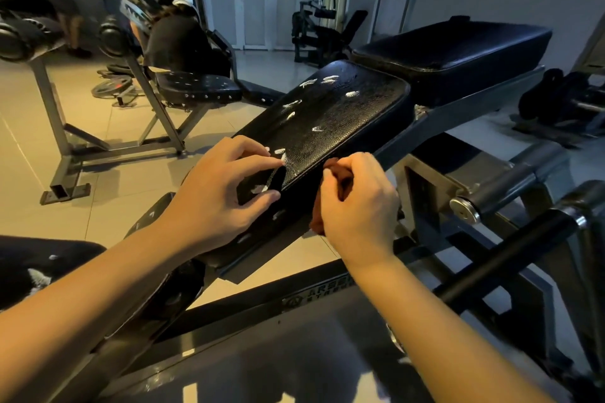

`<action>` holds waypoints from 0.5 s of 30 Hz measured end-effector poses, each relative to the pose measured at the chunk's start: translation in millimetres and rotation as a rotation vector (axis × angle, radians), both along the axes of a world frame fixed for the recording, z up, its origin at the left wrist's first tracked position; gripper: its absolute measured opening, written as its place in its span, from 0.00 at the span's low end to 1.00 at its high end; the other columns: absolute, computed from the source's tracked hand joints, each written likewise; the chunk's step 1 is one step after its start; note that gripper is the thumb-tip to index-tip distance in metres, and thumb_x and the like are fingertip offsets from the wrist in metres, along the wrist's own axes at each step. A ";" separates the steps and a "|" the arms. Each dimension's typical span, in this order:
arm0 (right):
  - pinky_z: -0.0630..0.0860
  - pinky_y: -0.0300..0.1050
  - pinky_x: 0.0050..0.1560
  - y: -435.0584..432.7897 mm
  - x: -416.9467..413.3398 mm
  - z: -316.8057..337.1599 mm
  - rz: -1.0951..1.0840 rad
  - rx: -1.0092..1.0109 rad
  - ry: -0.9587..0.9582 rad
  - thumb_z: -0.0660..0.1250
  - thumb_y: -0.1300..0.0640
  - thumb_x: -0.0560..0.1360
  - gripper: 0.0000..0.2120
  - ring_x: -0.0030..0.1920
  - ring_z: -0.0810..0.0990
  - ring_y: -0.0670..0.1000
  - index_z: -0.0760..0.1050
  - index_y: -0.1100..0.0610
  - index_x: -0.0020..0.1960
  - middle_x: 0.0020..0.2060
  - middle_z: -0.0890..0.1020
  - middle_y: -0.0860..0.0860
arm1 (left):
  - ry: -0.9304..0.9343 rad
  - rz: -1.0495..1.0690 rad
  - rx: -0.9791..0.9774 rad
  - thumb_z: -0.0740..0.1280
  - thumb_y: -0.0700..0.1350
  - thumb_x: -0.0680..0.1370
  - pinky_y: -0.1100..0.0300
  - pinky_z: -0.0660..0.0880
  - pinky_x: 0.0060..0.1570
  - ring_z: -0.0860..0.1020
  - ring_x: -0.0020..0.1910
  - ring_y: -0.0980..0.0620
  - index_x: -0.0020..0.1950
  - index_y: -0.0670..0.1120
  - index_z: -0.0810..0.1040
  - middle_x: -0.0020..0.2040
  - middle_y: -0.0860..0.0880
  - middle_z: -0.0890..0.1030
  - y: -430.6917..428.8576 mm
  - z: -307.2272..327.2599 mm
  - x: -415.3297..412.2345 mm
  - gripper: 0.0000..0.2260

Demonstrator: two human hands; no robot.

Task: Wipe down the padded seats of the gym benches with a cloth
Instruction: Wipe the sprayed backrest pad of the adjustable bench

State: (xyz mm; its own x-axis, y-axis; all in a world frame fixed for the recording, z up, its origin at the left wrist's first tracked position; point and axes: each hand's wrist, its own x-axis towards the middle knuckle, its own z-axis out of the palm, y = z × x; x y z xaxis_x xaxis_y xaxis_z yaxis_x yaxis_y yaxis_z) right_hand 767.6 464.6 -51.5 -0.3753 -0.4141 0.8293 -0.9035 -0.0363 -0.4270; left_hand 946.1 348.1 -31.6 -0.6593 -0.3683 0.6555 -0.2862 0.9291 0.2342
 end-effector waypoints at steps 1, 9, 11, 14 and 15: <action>0.79 0.41 0.40 0.1 9.1 -8.2 0.069 0.052 0.056 0.69 0.57 0.79 0.03 0.43 0.78 0.46 0.77 0.56 0.50 0.44 0.79 0.49 | 0.002 -0.002 0.003 0.67 0.58 0.76 0.54 0.75 0.59 0.72 0.62 0.56 0.67 0.54 0.79 0.62 0.55 0.74 -0.5 -0.3 -0.8 0.20; 0.68 0.26 0.36 18.5 -36.4 26.5 -0.106 0.066 -0.230 0.68 0.53 0.80 0.04 0.41 0.72 0.33 0.74 0.53 0.52 0.41 0.74 0.40 | -0.008 -0.009 0.014 0.64 0.61 0.77 0.60 0.71 0.59 0.71 0.63 0.57 0.67 0.55 0.79 0.62 0.57 0.74 -2.2 -3.4 -1.8 0.22; 0.72 0.26 0.36 25.1 -57.8 44.1 -0.144 -0.054 -0.427 0.68 0.54 0.80 0.07 0.42 0.74 0.36 0.74 0.54 0.55 0.42 0.74 0.39 | -0.007 -0.004 0.018 0.66 0.59 0.77 0.59 0.71 0.59 0.72 0.63 0.57 0.67 0.55 0.79 0.62 0.57 0.74 -2.8 -4.5 -1.3 0.20; 0.77 0.32 0.42 31.4 -64.0 55.8 -0.152 -0.150 -0.561 0.71 0.52 0.79 0.09 0.45 0.76 0.39 0.73 0.52 0.56 0.43 0.75 0.40 | -0.006 0.002 0.021 0.67 0.58 0.77 0.58 0.71 0.59 0.72 0.63 0.56 0.66 0.55 0.80 0.61 0.57 0.75 -2.0 -5.3 -2.9 0.19; 0.79 0.35 0.43 30.8 -59.0 55.7 -0.125 -0.160 -0.593 0.72 0.52 0.78 0.09 0.45 0.77 0.39 0.74 0.51 0.54 0.44 0.76 0.41 | -0.007 0.003 0.021 0.67 0.58 0.77 0.58 0.71 0.59 0.72 0.63 0.56 0.66 0.55 0.80 0.62 0.57 0.75 -1.8 -4.9 -3.5 0.19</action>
State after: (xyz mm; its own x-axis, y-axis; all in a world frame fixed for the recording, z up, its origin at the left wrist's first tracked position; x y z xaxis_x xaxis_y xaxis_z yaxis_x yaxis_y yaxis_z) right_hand 708.6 495.4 4.3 -0.8286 -0.2248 0.5127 -0.5156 -0.0504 -0.8553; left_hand 942.7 346.3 -36.4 -0.6627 -0.3842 0.6428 -0.2910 0.9230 0.2517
